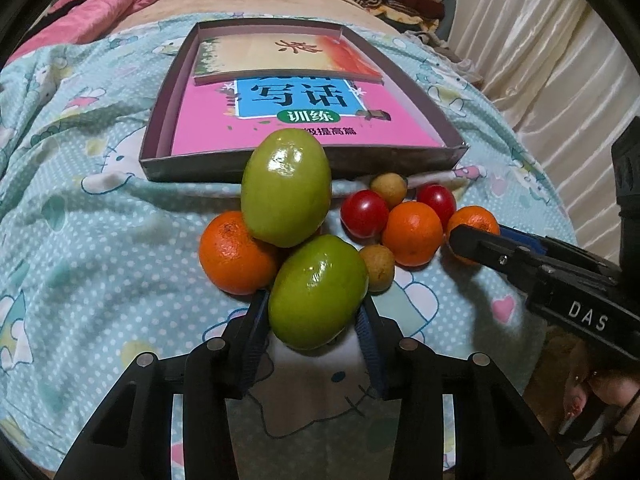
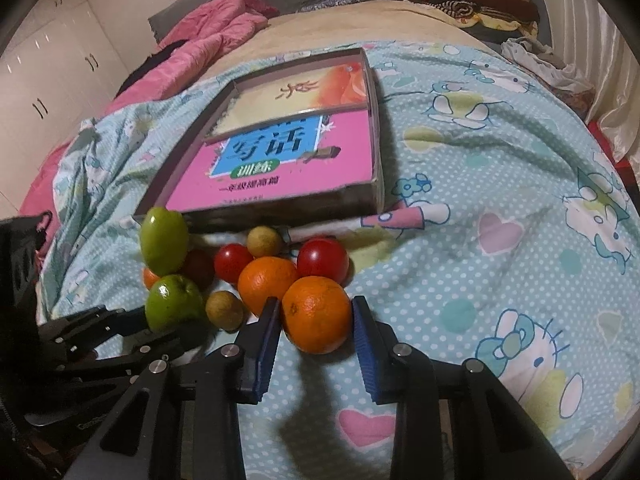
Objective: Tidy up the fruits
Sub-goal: 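Move the left tool to a green fruit while the right tool approaches a mandarin orange, then close the left tool on the green fruit while the right tool grips the mandarin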
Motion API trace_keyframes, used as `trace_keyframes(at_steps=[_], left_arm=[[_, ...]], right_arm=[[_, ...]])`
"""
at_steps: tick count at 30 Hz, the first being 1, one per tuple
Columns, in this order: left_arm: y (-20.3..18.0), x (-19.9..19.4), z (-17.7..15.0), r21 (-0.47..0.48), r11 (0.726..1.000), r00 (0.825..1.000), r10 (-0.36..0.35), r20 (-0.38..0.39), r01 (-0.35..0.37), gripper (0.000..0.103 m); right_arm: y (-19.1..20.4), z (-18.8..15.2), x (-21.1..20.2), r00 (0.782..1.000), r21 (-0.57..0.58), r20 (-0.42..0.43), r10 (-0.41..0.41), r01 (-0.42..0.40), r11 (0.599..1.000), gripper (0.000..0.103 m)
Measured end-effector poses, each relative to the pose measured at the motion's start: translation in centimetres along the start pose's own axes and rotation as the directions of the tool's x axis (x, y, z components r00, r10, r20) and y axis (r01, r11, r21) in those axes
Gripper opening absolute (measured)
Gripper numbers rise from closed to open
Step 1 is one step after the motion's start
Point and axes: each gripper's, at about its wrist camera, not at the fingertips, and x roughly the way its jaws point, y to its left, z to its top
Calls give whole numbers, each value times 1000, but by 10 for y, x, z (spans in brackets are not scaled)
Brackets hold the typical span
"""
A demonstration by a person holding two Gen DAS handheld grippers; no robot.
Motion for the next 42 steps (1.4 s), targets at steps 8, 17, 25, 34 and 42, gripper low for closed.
trace_keyframes(at_steps=[8,17,25,34,42], left_arm=[[-3,-13,-6,3,1000,1000,-25,12,25,42],[-8,-6,-4,23,1000,1000,-13,6,13,42],[-10,6,-1,13,1000,1000,-18,-11,18,42],[-17,2,-1,52,999,1000,-13,2,13,40],[-16,-6,-1,54,998,1000,-17,17,17,40]], right_arm=[[-7,4,-12,996,46,60,67,-70,996,36],[-2,4,-8,996,27,46,73,-75,997,36],[-2,3,-4,997,24,37,70,-71,997,36],[-3,4,-8,994,25,60,89,-91,996,36],[-2,-2,-5,999,27,-15,48,-47,999,37]])
